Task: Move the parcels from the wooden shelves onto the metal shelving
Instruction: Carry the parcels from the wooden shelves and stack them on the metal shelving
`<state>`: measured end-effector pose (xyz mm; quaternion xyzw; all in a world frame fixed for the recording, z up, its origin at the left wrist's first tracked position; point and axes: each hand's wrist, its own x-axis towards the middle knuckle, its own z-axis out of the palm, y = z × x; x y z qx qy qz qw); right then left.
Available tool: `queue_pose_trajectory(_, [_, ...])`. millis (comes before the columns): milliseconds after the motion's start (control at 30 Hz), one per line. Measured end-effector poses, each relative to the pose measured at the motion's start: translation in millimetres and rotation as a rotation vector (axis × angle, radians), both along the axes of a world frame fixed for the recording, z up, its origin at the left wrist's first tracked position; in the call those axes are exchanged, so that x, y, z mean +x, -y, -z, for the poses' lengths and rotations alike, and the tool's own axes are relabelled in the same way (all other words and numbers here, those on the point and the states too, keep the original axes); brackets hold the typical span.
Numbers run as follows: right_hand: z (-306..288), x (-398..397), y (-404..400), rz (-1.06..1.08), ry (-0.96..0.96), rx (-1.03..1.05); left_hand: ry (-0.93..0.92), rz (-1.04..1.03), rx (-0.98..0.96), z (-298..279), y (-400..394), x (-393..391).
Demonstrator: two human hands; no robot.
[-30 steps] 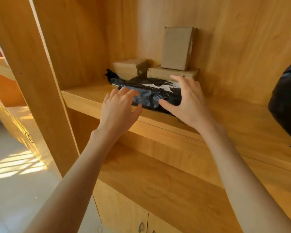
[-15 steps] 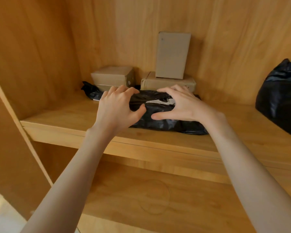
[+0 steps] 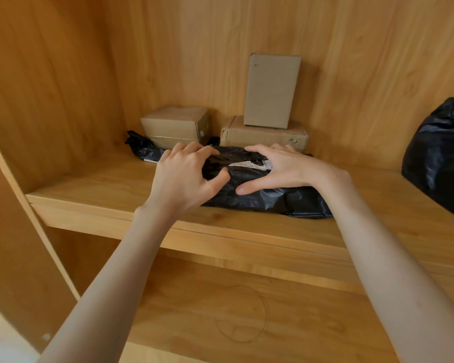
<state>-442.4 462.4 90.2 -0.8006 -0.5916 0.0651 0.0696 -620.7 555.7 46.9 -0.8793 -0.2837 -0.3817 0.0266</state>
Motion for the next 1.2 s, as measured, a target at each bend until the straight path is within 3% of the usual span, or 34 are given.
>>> queue_pose_trajectory(367, [2.7, -5.4, 6.3, 0.015, 0.023, 0.016, 0.01, -0.019, -0.007, 5.6, 2.1, -0.4])
queue_pose_trajectory(533, [2.4, -7.9, 12.9, 0.045, -0.04, 0.055, 0.126, -0.027, 0.036, 1.7, 4.7, -7.2])
queue_pose_trajectory(733, [-16.8, -17.8, 31.6, 0.09, -0.38, 0.294, 0.349, 0.047, 0.035, -12.6, 14.5, -17.6])
queue_pose_trajectory(833, [-30.2, -26.5, 42.8, 0.094, -0.63, 0.42, 0.481, 0.173, -0.111, -15.8, 21.5, -17.4])
queue_pose_trajectory(933, [-38.2, -37.6, 53.2, 0.024, -0.875, 0.469, 0.566, 0.363, -0.374, -16.7, 27.9, -13.1])
queue_pose_trajectory(1067, [-40.2, -48.3, 63.7, -0.038, -1.138, 0.506, 0.538, 0.594, -0.908, -14.8, 35.2, 0.3])
queue_pose_trajectory(1200, [-36.7, -56.0, 66.7, -0.064, -1.287, 0.537, 0.5, 0.735, -1.231, -3.4, 47.1, 20.7])
